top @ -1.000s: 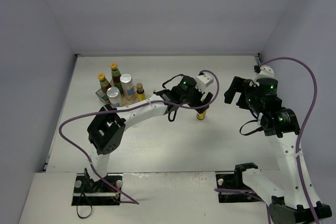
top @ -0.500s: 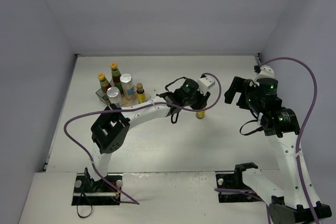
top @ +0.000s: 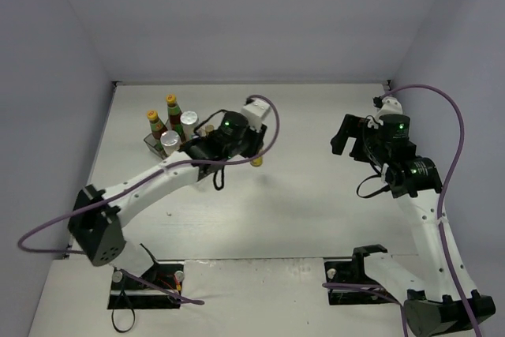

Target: Organize the condiment bottles

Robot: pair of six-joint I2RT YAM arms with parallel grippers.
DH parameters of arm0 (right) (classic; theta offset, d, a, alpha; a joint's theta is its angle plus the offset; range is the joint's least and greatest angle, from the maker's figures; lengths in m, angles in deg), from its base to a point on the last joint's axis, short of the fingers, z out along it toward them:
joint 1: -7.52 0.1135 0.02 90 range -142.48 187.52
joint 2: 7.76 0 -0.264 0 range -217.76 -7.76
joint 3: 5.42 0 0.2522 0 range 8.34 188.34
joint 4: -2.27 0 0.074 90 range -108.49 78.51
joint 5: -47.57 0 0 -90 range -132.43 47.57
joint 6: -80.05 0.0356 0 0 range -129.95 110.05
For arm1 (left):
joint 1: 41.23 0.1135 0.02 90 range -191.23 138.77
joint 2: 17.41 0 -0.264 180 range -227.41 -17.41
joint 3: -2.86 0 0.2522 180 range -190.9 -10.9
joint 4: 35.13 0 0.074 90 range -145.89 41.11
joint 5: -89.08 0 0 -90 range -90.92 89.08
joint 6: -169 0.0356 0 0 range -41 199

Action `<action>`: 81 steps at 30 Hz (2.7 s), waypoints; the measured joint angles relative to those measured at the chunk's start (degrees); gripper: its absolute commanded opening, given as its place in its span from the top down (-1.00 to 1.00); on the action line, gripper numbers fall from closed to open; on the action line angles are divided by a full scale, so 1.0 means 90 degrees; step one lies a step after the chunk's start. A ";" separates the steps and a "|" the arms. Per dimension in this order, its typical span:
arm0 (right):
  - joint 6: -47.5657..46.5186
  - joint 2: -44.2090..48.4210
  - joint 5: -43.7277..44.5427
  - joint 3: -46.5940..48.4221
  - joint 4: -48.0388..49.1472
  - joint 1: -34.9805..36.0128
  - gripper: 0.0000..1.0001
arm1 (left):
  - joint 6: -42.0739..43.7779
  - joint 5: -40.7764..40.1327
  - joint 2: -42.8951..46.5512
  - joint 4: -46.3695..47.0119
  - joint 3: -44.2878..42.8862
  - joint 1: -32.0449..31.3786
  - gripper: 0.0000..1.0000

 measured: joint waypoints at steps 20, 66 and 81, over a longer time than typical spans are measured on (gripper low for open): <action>-0.0005 -0.0444 -0.0563 -0.0209 0.0648 0.0000 -0.94 | -0.0192 -0.0172 0.1838 -0.0937 0.1460 0.2455 0.94; -0.0119 -0.0410 -0.0687 -0.0500 0.0831 0.0000 -1.00 | -0.0520 -0.0340 0.2846 -0.1231 0.1724 0.2788 -0.43; -0.0384 0.0160 -0.0459 -0.0442 0.0716 0.0000 -1.00 | -0.0852 -0.1178 0.5319 -0.3657 0.1552 0.2788 -0.43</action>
